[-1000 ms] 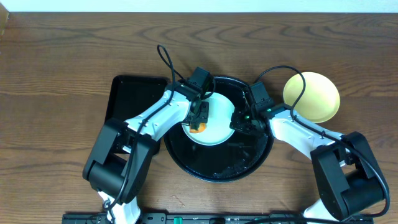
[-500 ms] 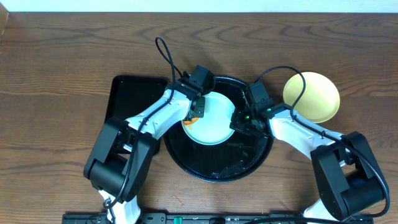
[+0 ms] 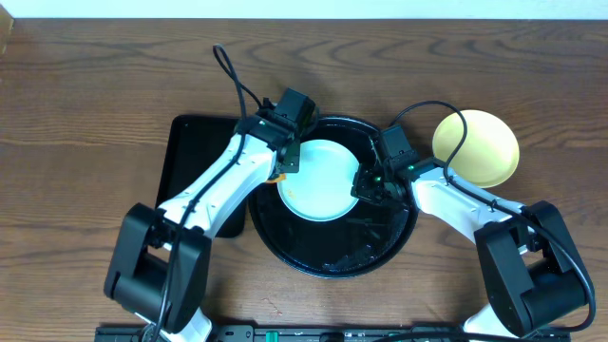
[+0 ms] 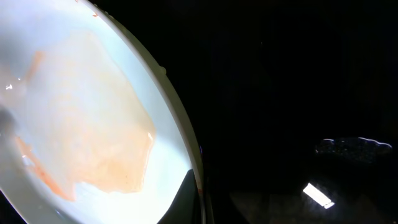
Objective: Clean dirty plates on tray and stack at the side
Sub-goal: 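Scrub the pale green plate with the sponge while the right gripper holds it, then return the sponge with the left gripper over the small black tray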
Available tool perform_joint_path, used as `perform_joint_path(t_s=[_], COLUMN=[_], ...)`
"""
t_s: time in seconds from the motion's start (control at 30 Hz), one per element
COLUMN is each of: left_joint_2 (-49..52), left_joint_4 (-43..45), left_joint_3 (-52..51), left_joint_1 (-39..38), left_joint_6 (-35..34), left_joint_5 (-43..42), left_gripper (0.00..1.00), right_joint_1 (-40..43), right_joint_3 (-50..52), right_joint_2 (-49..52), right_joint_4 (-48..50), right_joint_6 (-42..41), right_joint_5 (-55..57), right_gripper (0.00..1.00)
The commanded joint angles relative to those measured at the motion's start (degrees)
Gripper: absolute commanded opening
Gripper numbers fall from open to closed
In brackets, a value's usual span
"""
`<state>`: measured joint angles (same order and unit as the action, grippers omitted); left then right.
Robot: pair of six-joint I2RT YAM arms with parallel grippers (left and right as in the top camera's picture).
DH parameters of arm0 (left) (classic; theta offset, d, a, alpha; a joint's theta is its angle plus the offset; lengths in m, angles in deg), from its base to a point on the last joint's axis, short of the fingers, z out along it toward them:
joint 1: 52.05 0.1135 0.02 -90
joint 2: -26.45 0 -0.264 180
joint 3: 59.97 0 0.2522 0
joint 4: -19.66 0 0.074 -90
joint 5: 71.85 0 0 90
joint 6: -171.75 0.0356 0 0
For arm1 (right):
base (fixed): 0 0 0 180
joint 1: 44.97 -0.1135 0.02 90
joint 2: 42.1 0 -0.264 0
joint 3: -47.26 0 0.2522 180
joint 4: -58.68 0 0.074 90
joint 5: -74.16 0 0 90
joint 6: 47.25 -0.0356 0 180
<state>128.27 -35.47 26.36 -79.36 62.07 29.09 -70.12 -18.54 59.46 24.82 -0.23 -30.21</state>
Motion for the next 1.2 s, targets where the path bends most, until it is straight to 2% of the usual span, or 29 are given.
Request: perform_joint_path(t_s=[0.0, 0.23, 0.33, 0.4, 0.67, 0.83, 1.03, 1.17], left_joint_2=[-0.9, -0.9, -0.9, -0.9, -2.7, -2.9, -2.9, -2.8], left_joint_4=[-0.5, -1.5, -3.0, -4.5, -6.6, -6.5, -5.7, -5.7], left_joint_3=[1.6, 1.6, 1.6, 1.6, 1.6, 1.5, 0.9, 0.2], left_joint_1=[0.0, 0.1, 0.8, 1.7, 8.4, 13.4, 18.6, 20.8], left_joint_6=[-0.6, -0.9, -0.7, -0.7, 1.2, 3.3, 3.3, 3.4], left_joint_5=[-5.7, -6.2, -6.2, -6.2, -6.2, -6.2, -6.3, -6.3], left_gripper=[0.09, 0.09, 0.08, 0.08, 0.07, 0.08, 0.08, 0.08], right_joint_1=[-0.4, -0.4, -0.5, -0.5, -0.5, -0.4, -0.2, 0.7], right_joint_3=[2.2, 2.2, 2.2, 2.2, 2.2, 2.2, 2.2, 2.1], right_joint_2=[2.2, 2.2, 2.2, 2.2, 2.6, 2.6, 0.8, -1.2], right_joint_4=[-2.2, -1.9, -2.2, -2.2, -1.7, 0.2, 7.7, 9.0], right_joint_6=[0.2, 0.2, 0.2, 0.2, 0.2, 2.1, 6.6, 6.8], right_joint_5=[3.8, 3.5, 2.3, 2.1, 2.1, -0.7, -4.6, -5.1], right_gripper=[0.01, 0.02, 0.14, 0.17, 0.01, 0.01, 0.01, 0.01])
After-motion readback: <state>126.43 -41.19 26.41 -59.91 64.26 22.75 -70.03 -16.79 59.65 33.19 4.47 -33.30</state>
